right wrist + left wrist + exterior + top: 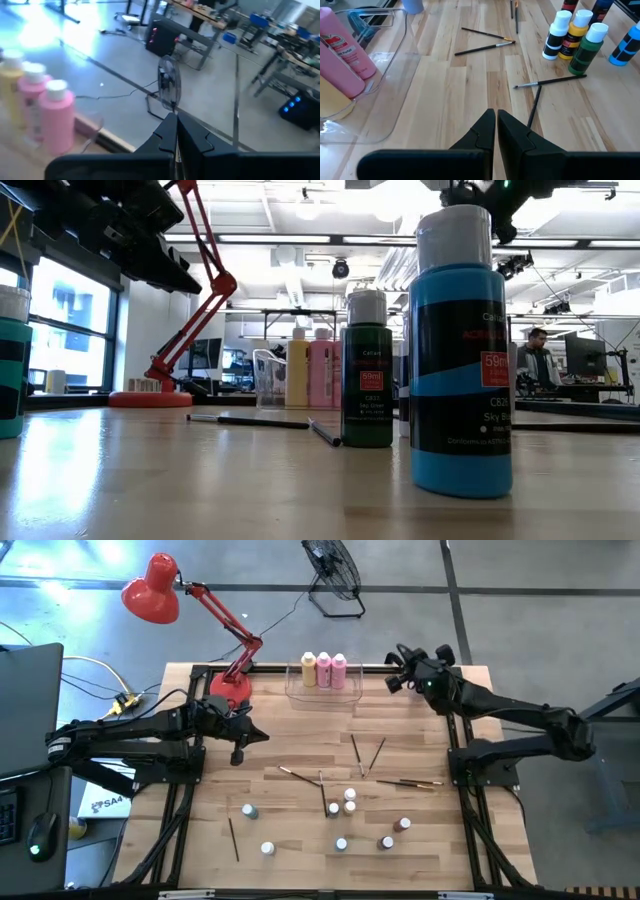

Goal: Pick & Place Paint Supplies
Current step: Put the black paint brush into the violet cup, then put the small light blue paint bottle into the transparent bin

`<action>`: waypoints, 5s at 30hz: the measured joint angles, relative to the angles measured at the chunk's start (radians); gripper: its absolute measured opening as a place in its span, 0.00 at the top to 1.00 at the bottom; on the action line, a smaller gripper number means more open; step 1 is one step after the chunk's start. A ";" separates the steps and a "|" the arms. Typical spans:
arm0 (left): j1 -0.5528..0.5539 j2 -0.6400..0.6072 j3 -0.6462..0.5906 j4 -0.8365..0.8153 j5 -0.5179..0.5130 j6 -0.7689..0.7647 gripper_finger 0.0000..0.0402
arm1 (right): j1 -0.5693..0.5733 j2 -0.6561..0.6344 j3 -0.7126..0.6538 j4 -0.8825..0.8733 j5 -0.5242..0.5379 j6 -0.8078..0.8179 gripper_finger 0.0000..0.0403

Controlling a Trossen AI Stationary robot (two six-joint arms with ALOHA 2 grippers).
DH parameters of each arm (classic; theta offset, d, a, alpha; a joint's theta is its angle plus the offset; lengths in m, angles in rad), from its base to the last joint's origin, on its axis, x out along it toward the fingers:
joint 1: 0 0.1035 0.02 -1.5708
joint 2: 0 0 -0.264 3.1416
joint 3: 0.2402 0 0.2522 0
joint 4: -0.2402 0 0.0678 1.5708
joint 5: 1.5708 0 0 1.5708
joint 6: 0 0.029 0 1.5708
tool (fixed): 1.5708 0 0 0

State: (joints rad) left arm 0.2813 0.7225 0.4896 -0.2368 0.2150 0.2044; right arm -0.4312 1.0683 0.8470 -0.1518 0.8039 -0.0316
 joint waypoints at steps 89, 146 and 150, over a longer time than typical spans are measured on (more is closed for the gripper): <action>0.000 0.000 0.000 -0.001 0.002 -0.001 0.96 | -0.152 -0.151 -0.392 0.485 -0.077 -0.022 0.75; 0.000 0.000 0.000 0.019 0.000 -0.081 0.96 | 0.212 -0.240 -0.392 0.118 -0.753 0.316 0.98; 0.000 0.000 0.000 0.019 0.001 -0.081 0.96 | 0.211 -0.240 -0.392 0.119 -0.754 0.316 0.98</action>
State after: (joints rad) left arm 0.2813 0.7223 0.4896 -0.2176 0.2157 0.1238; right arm -0.2203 0.8280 0.4553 -0.0326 0.0502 0.2840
